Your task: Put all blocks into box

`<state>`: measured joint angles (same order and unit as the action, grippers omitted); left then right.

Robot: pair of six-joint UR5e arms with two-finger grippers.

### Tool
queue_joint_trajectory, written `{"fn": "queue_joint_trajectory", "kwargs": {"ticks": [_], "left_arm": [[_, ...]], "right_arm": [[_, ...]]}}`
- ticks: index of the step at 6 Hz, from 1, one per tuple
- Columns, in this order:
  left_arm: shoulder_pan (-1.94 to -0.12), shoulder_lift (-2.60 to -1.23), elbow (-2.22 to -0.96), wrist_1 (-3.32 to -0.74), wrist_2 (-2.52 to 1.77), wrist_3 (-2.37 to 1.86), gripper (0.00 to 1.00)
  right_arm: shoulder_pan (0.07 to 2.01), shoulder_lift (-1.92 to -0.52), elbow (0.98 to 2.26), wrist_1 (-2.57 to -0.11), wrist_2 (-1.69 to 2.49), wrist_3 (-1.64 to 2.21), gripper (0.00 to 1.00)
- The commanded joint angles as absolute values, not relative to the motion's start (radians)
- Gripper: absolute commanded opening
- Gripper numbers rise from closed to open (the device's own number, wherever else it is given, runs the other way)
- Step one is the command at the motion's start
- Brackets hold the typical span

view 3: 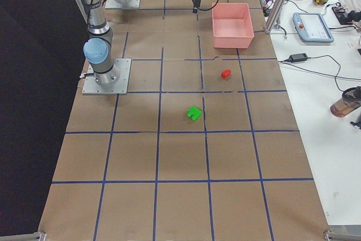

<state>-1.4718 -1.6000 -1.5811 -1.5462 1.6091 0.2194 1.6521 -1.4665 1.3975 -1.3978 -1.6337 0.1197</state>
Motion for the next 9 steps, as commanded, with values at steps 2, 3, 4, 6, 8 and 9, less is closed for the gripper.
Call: {"fn": "queue_joint_trajectory", "kwargs": {"ticks": [2, 3, 4, 6, 8, 9], "left_arm": [[-1.473, -1.600, -1.582, -1.546, 1.609, 0.219, 1.00], [-1.471, -1.600, -1.580, -1.546, 1.609, 0.219, 1.00], [-1.473, -1.598, -1.580, -1.546, 1.609, 0.219, 1.00], [-1.467, -1.597, -1.582, -1.542, 1.643, 0.227, 1.00], [-1.462, -1.636, -1.583, -1.491, 1.700, 0.277, 1.00], [-1.416, -1.704, -1.592, -1.412, 1.698, 0.379, 1.00]], "right_arm": [[1.652, -1.468, 1.397, -1.397, -1.634, 0.120, 1.00], [1.654, -1.468, 1.396, -1.397, -1.634, 0.120, 1.00], [1.654, -1.468, 1.397, -1.397, -1.634, 0.120, 1.00], [1.654, -1.468, 1.397, -1.396, -1.634, 0.120, 1.00], [1.654, -1.468, 1.397, -1.397, -1.634, 0.120, 1.00], [1.654, -1.468, 1.397, -1.396, -1.634, 0.120, 1.00]]}}
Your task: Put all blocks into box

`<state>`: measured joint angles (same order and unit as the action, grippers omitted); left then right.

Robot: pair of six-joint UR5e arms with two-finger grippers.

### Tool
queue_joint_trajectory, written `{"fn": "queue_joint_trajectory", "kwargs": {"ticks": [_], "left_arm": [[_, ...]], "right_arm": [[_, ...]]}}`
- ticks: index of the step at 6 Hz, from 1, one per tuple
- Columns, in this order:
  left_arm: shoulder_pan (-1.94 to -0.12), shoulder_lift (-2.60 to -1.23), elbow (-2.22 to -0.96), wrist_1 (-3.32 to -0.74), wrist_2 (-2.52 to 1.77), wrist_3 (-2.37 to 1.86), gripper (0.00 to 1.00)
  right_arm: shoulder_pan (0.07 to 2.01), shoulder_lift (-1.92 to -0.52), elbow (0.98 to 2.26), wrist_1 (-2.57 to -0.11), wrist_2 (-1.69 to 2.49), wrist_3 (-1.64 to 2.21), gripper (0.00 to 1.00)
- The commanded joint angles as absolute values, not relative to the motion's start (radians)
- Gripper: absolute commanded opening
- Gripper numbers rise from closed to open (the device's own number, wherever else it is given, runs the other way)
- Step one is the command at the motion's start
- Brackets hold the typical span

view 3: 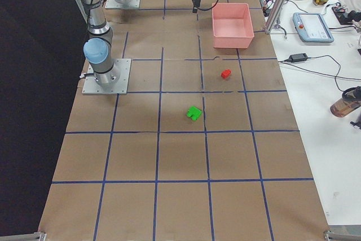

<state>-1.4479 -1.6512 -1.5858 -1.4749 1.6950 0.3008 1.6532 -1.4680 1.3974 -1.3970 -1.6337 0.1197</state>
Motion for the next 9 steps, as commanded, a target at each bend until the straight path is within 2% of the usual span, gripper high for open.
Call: {"fn": "queue_joint_trajectory", "kwargs": {"ticks": [1, 3, 4, 6, 9], "left_arm": [[-1.360, -1.747, -1.594, -1.344, 1.697, 0.502, 1.00], [-1.277, -1.833, -1.643, -1.223, 1.697, 0.732, 0.99], [-1.228, -1.880, -1.705, -1.075, 1.694, 0.900, 0.99], [-1.193, -1.971, -1.807, -0.913, 1.642, 0.980, 0.99], [-1.190, -2.060, -1.813, -0.830, 1.609, 1.031, 0.99]], "right_arm": [[1.654, -1.468, 1.399, -1.396, -1.634, 0.120, 1.00], [1.654, -1.468, 1.399, -1.396, -1.634, 0.120, 1.00], [1.654, -1.468, 1.401, -1.396, -1.634, 0.120, 1.00], [1.654, -1.468, 1.401, -1.396, -1.634, 0.120, 1.00], [1.654, -1.466, 1.402, -1.396, -1.634, 0.120, 1.00]]}}
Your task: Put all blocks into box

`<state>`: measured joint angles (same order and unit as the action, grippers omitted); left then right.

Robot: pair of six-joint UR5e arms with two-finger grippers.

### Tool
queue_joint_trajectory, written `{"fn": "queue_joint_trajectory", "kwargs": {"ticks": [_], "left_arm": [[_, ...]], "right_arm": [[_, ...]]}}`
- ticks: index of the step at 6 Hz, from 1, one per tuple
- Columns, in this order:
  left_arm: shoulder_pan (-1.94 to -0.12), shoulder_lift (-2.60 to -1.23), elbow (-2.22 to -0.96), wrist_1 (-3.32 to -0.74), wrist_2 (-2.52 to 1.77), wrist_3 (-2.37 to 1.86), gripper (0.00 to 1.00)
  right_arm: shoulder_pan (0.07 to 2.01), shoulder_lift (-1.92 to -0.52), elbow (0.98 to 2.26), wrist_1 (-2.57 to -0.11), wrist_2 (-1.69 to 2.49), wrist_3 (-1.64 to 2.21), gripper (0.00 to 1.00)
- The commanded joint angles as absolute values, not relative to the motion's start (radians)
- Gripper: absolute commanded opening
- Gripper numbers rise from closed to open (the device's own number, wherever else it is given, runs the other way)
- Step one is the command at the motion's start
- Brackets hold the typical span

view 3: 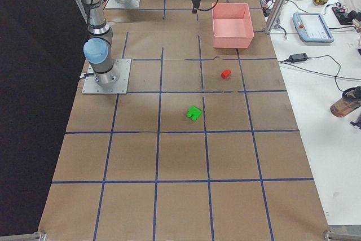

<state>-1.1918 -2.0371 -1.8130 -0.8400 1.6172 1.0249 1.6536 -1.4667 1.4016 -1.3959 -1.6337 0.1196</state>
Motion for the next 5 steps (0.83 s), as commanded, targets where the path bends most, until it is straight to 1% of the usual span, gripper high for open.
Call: {"fn": "queue_joint_trajectory", "kwargs": {"ticks": [1, 3, 4, 5], "left_arm": [[-1.189, -2.069, -1.813, -0.827, 1.608, 1.032, 0.84], [-1.187, -2.080, -1.815, -0.793, 1.588, 1.042, 0.38], [-1.181, -2.068, -1.809, -0.795, 1.585, 1.035, 0.11], [-1.152, -2.051, -1.813, -0.804, 1.568, 1.035, 0.00]], "right_arm": [[1.654, -1.466, 1.402, -1.396, -1.634, 0.120, 1.00], [1.654, -1.466, 1.407, -1.394, -1.634, 0.118, 1.00], [1.654, -1.466, 1.407, -1.394, -1.634, 0.118, 1.00], [1.654, -1.466, 1.407, -1.394, -1.635, 0.118, 1.00]]}}
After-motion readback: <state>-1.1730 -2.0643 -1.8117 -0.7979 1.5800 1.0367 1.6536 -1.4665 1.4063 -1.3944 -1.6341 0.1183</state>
